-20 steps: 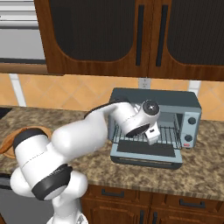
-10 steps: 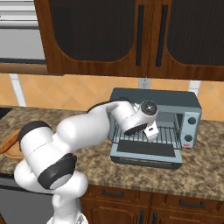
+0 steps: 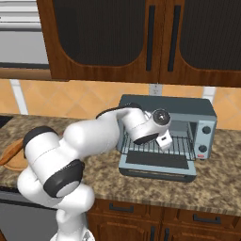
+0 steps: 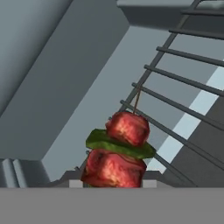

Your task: Pick up the kebab skewer and baguette bread, and place them inside the toaster oven. Close the toaster oven door and start by setting the timer.

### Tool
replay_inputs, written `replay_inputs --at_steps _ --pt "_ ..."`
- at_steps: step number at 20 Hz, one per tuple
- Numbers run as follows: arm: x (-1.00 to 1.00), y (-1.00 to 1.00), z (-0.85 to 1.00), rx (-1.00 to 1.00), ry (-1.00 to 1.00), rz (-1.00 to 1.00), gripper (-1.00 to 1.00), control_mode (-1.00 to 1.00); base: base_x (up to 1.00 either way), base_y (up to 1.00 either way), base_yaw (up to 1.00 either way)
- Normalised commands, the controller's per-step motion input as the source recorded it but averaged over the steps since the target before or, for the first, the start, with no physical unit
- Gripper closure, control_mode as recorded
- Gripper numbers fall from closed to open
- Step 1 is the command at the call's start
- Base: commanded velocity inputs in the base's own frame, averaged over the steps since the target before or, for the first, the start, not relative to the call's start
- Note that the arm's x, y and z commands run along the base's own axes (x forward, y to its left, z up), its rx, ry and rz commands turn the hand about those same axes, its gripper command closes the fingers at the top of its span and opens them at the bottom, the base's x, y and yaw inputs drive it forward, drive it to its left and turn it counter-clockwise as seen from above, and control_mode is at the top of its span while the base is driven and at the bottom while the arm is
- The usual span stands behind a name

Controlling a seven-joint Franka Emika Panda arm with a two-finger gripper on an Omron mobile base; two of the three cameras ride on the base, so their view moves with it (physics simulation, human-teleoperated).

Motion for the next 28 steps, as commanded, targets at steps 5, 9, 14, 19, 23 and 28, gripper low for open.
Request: replay_inputs --at_steps 5,9,14,19,23,28 --pt "0.10 0.00 -0.06 0.00 0.00 0.00 -1.00 -1.00 0.00 0.00 0.00" --pt "0.00 0.00 0.00 0.00 0.00 0.00 -1.00 -1.00 0.00 0.00 0.00" --pt "0.00 -0.01 0.00 0.00 0.00 0.00 -1.00 -1.00 0.00 0.00 0.00" --pt "-0.62 -0.07 0.35 0.00 0.00 0.00 -1.00 -1.00 0.00 0.00 0.00" --pt "-0.84 0.27 0.47 0.00 0.08 0.00 -1.00 -1.00 0.00 0.00 0.00" --pt "-0.40 1.00 0.30 -0.08 0.29 0.23 -1.00 -1.00 0.00 0.00 0.00"
